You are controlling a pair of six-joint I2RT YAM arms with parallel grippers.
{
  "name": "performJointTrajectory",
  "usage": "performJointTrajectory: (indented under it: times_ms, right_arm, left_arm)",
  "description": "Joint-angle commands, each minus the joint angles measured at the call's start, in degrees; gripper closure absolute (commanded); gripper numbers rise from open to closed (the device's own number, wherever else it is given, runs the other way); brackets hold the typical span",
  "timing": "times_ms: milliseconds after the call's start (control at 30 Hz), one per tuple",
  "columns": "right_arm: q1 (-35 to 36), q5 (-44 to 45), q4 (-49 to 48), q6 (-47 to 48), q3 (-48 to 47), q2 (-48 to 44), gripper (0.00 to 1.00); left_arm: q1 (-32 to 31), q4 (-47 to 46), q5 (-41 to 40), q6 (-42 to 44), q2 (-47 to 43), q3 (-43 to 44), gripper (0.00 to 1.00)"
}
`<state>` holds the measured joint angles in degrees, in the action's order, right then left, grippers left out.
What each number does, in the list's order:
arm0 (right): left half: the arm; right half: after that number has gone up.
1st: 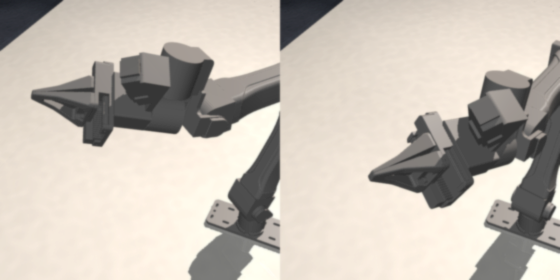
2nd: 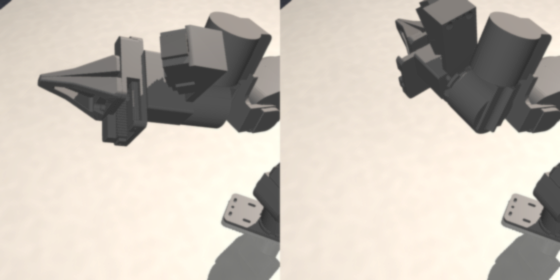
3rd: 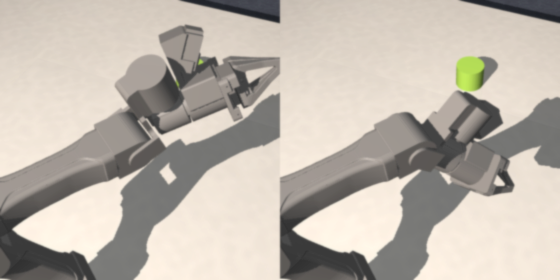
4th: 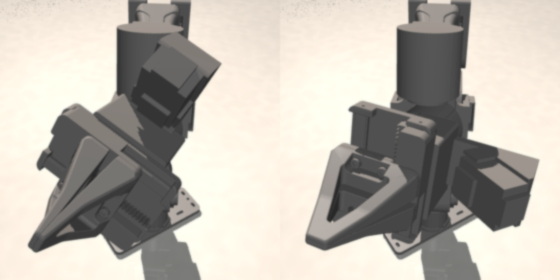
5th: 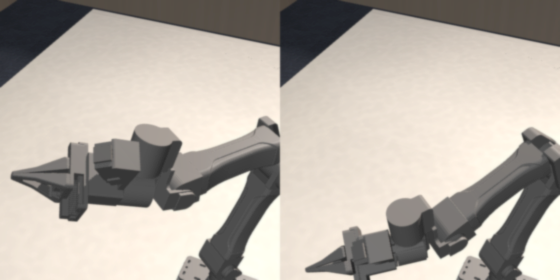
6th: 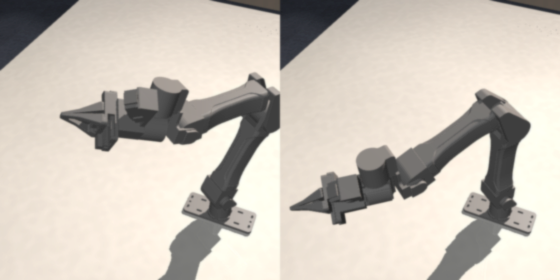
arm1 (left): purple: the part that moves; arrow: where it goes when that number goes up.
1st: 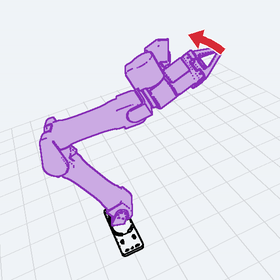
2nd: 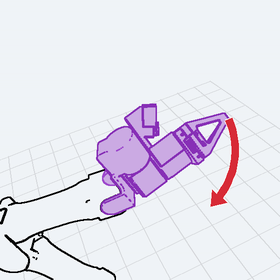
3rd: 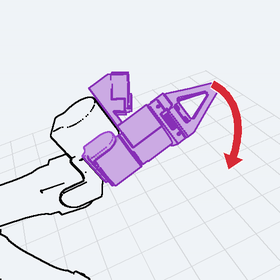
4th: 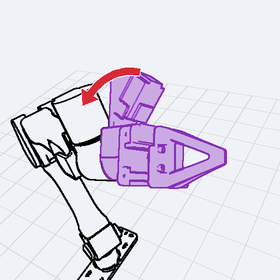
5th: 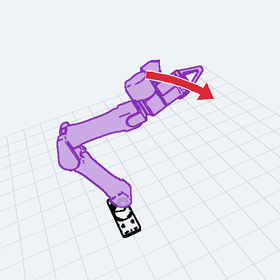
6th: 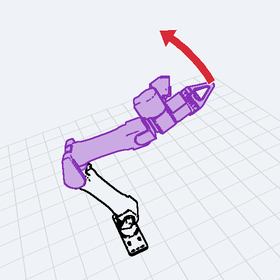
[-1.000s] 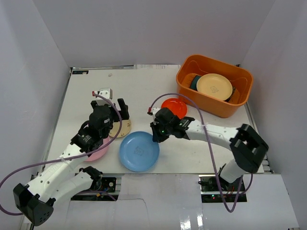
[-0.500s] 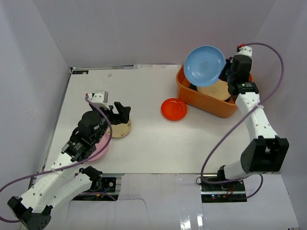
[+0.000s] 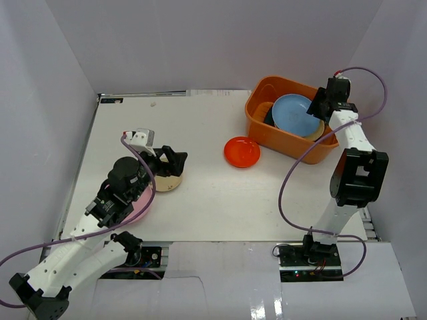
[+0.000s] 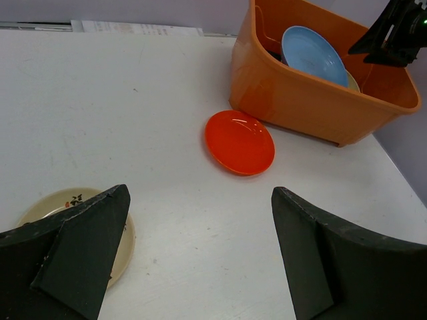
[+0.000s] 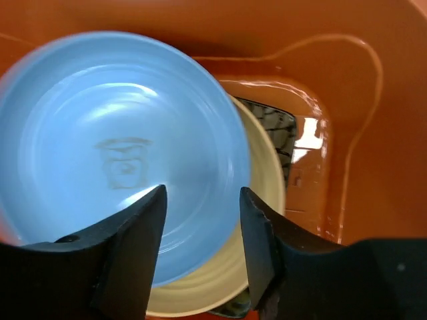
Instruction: Place the plates into the plastic bin on the countertop
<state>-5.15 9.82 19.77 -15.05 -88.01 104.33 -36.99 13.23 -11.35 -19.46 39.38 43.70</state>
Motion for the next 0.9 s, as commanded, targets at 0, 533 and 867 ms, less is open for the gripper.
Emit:
performJointTrajectory:
  times_ms: [0, 533, 867]
  right_arm:
    - [4.07, -4.9, -1.58, 0.02, -3.75, -5.71, 0.42]
    - [62.88, -6.92, -33.1, -19.13, 20.25, -3.64, 0.3]
    - [72.38, -5.43, -37.17, -30.03, 9.61, 13.17, 0.31]
  left_arm:
    - [-0.27, -0.93, -0.68, 0.13, 0.35, -0.11, 0.02]
    - [-0.01, -0.75, -18.7, 0.04, -7.03, 3.85, 0.02]
    - [-0.01, -0.93, -17.39, 0.39, -12.03, 1.74, 0.02]
